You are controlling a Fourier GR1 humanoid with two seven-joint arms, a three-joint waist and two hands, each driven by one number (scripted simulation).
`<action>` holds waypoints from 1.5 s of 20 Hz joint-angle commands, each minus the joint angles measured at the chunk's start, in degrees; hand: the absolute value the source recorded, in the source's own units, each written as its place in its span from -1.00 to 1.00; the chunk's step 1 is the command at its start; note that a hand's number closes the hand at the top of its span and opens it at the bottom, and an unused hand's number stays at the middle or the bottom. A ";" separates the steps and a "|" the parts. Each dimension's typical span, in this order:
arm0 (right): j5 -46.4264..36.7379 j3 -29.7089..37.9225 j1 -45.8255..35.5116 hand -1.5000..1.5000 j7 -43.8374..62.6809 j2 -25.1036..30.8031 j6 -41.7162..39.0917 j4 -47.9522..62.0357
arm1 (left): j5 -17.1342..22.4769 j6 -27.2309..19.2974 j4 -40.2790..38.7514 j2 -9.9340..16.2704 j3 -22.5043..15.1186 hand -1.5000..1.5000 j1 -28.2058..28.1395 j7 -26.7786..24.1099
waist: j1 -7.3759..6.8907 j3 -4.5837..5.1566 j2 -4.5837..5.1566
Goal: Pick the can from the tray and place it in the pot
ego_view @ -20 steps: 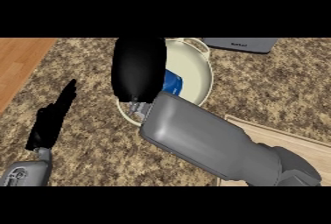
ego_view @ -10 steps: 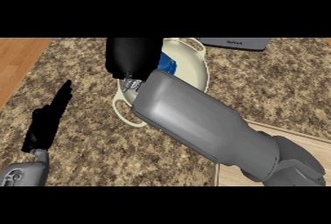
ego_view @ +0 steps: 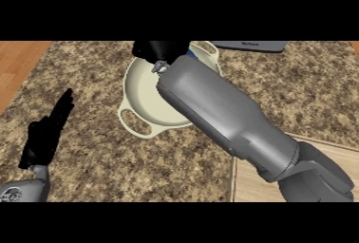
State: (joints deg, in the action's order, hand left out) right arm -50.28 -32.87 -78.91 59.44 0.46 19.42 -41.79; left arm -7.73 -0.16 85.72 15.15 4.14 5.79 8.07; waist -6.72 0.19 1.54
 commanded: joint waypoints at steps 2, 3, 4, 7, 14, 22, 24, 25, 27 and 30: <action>2.82 3.57 -2.79 1.00 -3.12 -0.44 6.29 10.75 | -0.50 -0.24 0.45 -0.23 -0.34 0.00 0.14 1.14 | 0.24 -0.04 0.42; 3.88 1.70 -2.86 1.00 -1.71 -0.44 7.24 10.45 | -0.19 0.25 -1.52 0.67 0.78 0.00 0.04 -1.52 | -0.06 0.03 0.32; 2.92 3.53 -2.07 1.00 -5.08 -0.44 7.29 14.56 | -0.42 0.14 0.39 0.34 0.09 0.00 -1.07 -1.45 | -0.91 0.02 0.94; 3.42 2.59 -3.68 1.00 -7.21 -0.45 5.04 19.05 | 0.29 0.87 -0.13 0.44 0.39 0.00 -0.67 -1.39 | -0.80 0.03 0.79; 11.68 10.20 0.46 -1.00 -13.21 -0.46 16.53 19.72 | 0.34 0.94 0.52 -0.26 -0.26 0.00 0.68 -0.95 | -1.74 -0.13 1.32; 15.96 11.69 0.59 -1.00 -21.92 -0.46 22.14 21.36 | 0.27 1.68 -1.18 -0.35 -0.61 0.00 1.97 -1.56 | -2.15 -0.08 1.31; 16.82 12.79 -0.10 -1.00 -25.22 -0.46 27.37 18.48 | 0.11 1.69 -0.87 -1.01 -1.35 0.00 1.37 -0.87 | -2.26 -0.15 1.24; 17.14 13.14 1.35 -1.00 -26.07 -0.46 32.57 16.83 | -0.08 1.09 -0.21 -0.31 -0.53 0.00 2.71 0.07 | -2.44 -0.24 1.26; 18.97 15.89 -0.14 -1.00 -28.90 -0.46 35.91 14.88 | -0.21 0.98 -0.08 -1.19 -1.32 0.00 2.05 0.49 | -1.44 -0.28 1.05; 23.17 17.49 1.77 -1.00 -31.99 -0.45 39.64 12.83 | -0.66 0.26 -0.95 -0.71 -0.36 0.00 1.15 -0.31 | -1.49 -0.19 0.81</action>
State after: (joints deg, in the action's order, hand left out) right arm -30.85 -17.07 -77.99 30.22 0.18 51.76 -26.16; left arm -8.04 0.50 85.30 14.49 3.59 7.14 7.64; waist -8.23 -0.03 2.59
